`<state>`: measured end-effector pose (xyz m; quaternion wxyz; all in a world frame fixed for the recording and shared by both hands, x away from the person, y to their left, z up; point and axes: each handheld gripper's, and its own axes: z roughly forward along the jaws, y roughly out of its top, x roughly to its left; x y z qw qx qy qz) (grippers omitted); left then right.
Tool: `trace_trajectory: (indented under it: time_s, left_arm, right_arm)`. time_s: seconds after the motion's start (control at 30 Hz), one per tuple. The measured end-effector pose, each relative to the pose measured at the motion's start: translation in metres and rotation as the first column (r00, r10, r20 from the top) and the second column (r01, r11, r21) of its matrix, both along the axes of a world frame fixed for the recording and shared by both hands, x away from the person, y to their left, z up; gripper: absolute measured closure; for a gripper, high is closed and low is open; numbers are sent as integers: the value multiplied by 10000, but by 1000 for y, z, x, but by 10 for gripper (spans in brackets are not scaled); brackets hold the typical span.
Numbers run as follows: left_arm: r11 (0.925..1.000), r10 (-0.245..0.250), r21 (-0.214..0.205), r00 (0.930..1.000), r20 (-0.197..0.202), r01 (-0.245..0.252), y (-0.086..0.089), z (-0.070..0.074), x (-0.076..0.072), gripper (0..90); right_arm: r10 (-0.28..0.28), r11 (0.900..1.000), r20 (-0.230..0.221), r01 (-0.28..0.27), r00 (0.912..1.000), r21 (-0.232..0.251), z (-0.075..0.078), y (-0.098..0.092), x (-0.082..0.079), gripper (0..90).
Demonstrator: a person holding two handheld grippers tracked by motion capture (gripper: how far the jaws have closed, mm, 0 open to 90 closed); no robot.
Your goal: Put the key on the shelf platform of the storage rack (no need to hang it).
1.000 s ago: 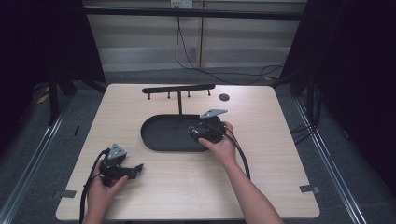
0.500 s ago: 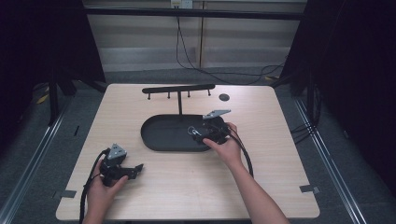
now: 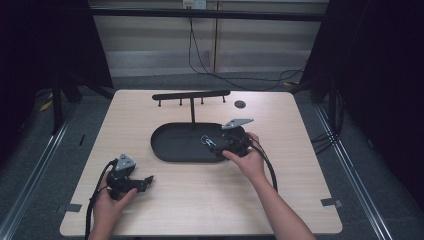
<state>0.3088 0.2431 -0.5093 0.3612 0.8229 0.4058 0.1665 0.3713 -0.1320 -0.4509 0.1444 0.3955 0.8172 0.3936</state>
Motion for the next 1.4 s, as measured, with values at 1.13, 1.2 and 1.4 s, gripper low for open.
trace_trajectory:
  time_s: [1.13, 1.2, 1.4]
  left_arm:
    - [10000, 0, 1, 10000, 0, 0, 0, 0, 0, 162]
    - [10000, 1, 1, 10000, 0, -1, 0, 0, 0, 162]
    - [10000, 2, -3, 10000, 0, -2, 0, 0, 0, 162]
  right_arm:
    - [-137, 9988, 98, 132, 9999, 465, 0, -44, -32, 210]
    - [-124, 9987, 102, 119, 9999, 486, 0, -47, -33, 210]
    - [-131, 9986, 87, 127, 9999, 515, -1, -50, -38, 211]
